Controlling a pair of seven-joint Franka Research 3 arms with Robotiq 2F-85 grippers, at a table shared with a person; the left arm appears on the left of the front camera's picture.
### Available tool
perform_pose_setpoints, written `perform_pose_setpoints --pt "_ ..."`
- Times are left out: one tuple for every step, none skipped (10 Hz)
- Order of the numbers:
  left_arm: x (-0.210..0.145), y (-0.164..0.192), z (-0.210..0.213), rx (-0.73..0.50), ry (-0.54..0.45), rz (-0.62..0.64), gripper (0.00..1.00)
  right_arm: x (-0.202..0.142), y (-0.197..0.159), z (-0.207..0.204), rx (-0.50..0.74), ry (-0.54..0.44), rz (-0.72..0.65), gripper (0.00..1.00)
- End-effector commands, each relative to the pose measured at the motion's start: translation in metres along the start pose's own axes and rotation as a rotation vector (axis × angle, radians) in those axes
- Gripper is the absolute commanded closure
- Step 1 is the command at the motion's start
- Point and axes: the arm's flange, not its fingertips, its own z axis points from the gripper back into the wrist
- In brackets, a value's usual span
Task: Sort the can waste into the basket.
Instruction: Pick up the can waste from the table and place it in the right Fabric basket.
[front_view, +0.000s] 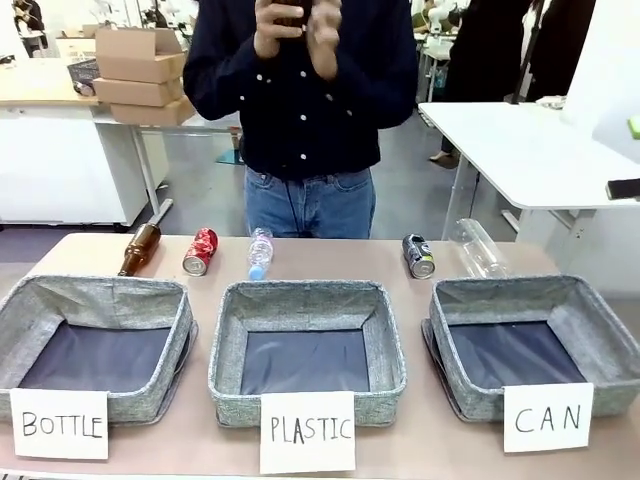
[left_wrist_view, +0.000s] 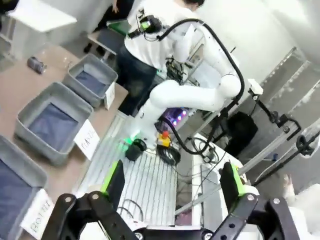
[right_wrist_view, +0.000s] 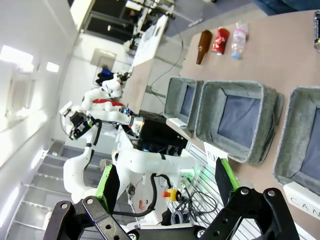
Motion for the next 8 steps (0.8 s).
perform_pose_setpoints --pt "-0.024 0.022 0.014 0.018 -0.079 -0.031 0.0 0.003 0.0 -0.001 0.017 -0.008 0.028 0.0" --pt "0.0 0.0 0.0 0.0 0.0 0.0 0.0 0.003 0.0 -0.001 0.017 -0.008 0.028 0.0" --pt "0.0 0.0 0.0 0.0 0.0 0.0 0.0 0.003 0.0 -0.001 0.017 -0.008 0.028 0.0" --pt "0.0 0.0 0.0 0.0 0.0 0.0 0.0 0.003 0.0 -0.001 0.017 -0.008 0.028 0.0" --pt "0.0 0.0 0.0 0.0 0.0 0.0 0.0 0.003 0.0 -0.001 0.017 -0.008 0.028 0.0" --pt "0.0 0.0 0.0 0.0 0.0 0.0 0.0 0.003 0.0 -0.001 0.017 -0.008 0.028 0.0" --pt "0.0 0.0 0.0 0.0 0.0 0.0 0.0 0.003 0.0 -0.001 0.017 -0.008 0.028 0.0" --pt "0.0 0.0 0.0 0.0 0.0 0.0 0.0 0.003 0.0 -0.001 0.017 -0.008 0.028 0.0"
